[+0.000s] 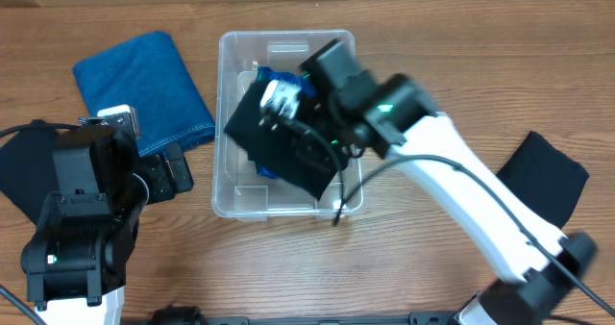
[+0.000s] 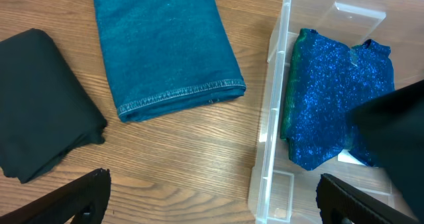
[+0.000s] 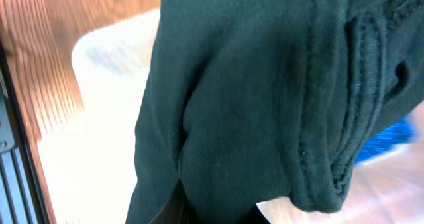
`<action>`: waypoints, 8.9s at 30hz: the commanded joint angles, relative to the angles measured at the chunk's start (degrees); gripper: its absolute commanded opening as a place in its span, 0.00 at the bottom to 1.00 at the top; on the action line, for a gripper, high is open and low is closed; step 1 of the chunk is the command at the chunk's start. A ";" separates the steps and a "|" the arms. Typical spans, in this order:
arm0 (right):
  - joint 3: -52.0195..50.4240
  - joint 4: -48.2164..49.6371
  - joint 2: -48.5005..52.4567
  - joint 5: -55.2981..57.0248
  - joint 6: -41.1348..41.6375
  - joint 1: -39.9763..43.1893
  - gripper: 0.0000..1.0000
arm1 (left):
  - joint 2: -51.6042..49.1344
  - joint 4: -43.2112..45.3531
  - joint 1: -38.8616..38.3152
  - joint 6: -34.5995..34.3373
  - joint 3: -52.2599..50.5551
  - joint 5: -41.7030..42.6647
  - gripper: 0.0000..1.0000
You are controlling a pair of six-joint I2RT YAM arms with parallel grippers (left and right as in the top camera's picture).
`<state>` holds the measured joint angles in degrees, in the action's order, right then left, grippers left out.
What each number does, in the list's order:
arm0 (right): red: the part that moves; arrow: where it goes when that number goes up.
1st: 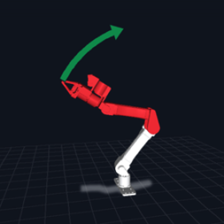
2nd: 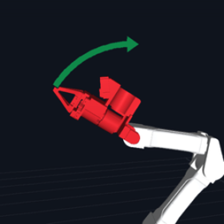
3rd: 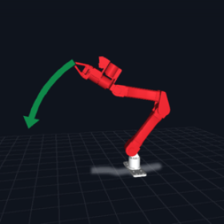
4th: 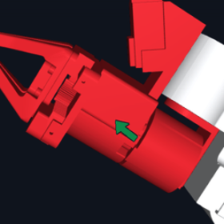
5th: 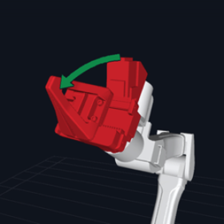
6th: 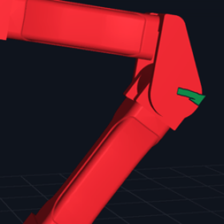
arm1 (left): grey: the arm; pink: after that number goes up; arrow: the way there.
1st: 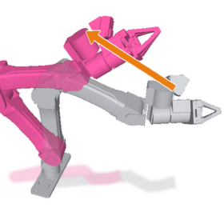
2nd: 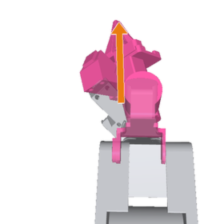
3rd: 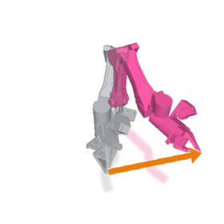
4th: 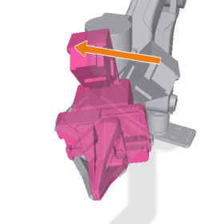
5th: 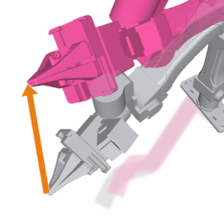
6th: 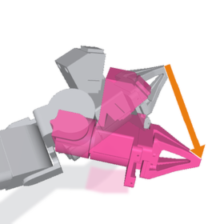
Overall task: Pack container
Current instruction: 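Place the black cloth into the bin's front half with the right gripper, then grasp the second black cloth on the right with the right gripper, then lay the second black cloth on top of the sequined cloth in the bin, then withdraw the right gripper and reach the left gripper to the left black cloth, then carry the black cloth with the left gripper and press it into the bin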
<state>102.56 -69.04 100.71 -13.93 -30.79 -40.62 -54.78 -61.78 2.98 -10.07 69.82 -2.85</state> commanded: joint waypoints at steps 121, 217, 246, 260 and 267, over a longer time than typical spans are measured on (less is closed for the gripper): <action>-10.51 35.17 4.22 -10.01 45.59 14.99 0.04 | 0.04 -1.27 -0.33 1.31 1.49 -0.55 1.00; -8.48 -3.69 -0.39 7.28 39.76 43.80 1.00 | -51.12 14.51 57.75 -1.20 12.09 22.29 1.00; -8.48 -4.96 -0.39 7.28 39.28 43.80 1.00 | -52.81 21.22 56.85 -3.87 12.17 52.39 0.04; -8.48 -5.05 -0.39 7.21 39.36 43.80 1.00 | -18.08 18.97 23.89 -4.61 12.17 54.62 0.04; -8.48 -5.29 -0.39 7.19 39.39 43.80 1.00 | -19.17 8.76 -8.87 7.45 12.13 37.88 0.04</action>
<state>94.17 -74.41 100.38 -6.63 8.93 3.33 -72.69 -51.35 5.30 -10.90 81.34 44.10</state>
